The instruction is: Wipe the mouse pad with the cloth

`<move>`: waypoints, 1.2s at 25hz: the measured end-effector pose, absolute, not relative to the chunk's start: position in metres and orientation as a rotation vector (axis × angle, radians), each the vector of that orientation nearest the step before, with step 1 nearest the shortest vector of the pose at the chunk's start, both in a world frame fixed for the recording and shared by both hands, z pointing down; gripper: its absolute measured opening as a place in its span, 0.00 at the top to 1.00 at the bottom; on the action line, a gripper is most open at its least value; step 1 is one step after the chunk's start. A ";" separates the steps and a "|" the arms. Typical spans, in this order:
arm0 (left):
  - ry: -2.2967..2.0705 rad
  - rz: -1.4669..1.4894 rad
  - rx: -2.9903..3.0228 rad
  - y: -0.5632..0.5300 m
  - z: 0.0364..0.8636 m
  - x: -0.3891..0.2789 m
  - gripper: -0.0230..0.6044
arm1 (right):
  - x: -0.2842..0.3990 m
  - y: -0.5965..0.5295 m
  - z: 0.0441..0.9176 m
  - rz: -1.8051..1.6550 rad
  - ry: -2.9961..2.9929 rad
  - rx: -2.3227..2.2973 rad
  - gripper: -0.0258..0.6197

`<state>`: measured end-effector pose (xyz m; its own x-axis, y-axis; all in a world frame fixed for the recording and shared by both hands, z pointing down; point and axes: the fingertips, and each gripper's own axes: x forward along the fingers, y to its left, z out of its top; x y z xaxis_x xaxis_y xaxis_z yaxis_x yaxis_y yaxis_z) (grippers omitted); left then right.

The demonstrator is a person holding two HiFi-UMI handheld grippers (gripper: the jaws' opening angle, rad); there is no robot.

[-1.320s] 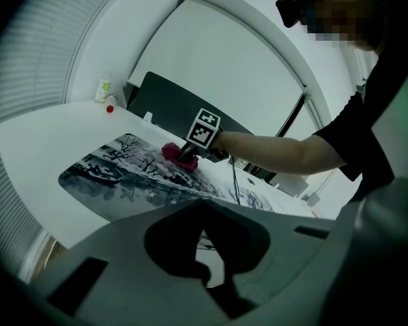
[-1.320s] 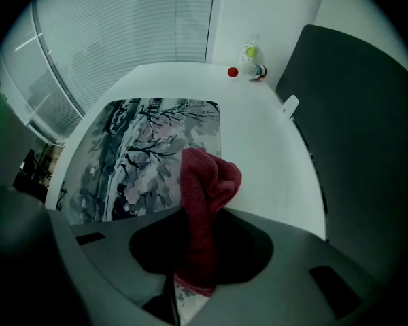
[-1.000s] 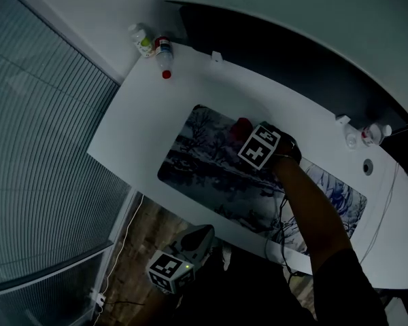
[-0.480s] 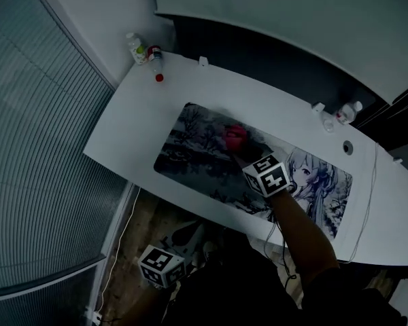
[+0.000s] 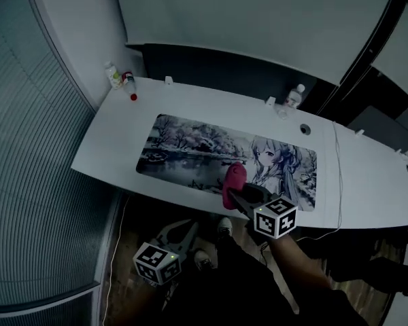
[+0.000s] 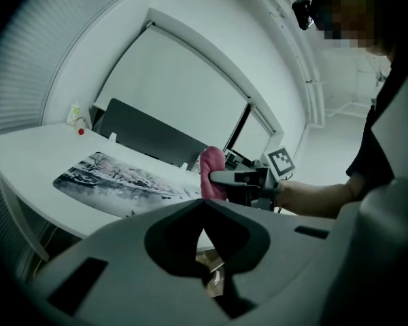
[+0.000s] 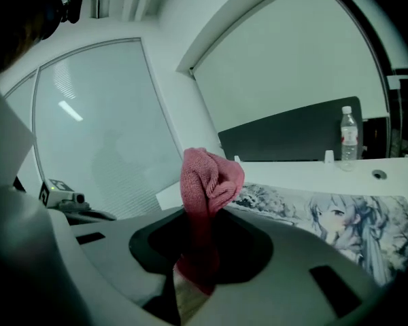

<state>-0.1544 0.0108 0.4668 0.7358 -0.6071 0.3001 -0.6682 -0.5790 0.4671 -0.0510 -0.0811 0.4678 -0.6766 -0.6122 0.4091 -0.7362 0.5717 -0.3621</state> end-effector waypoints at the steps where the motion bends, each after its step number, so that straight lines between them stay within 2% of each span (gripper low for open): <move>1: -0.943 0.134 2.386 0.016 0.464 -0.149 0.95 | -0.044 -0.066 0.466 0.748 -2.557 1.135 0.79; 14: -0.756 0.158 2.392 0.085 0.462 -0.077 0.95 | 0.026 0.070 0.453 0.865 -2.560 1.287 0.79; 30: -0.830 0.208 2.383 0.157 0.459 0.029 0.95 | 0.095 0.160 0.455 0.869 -2.663 1.088 0.79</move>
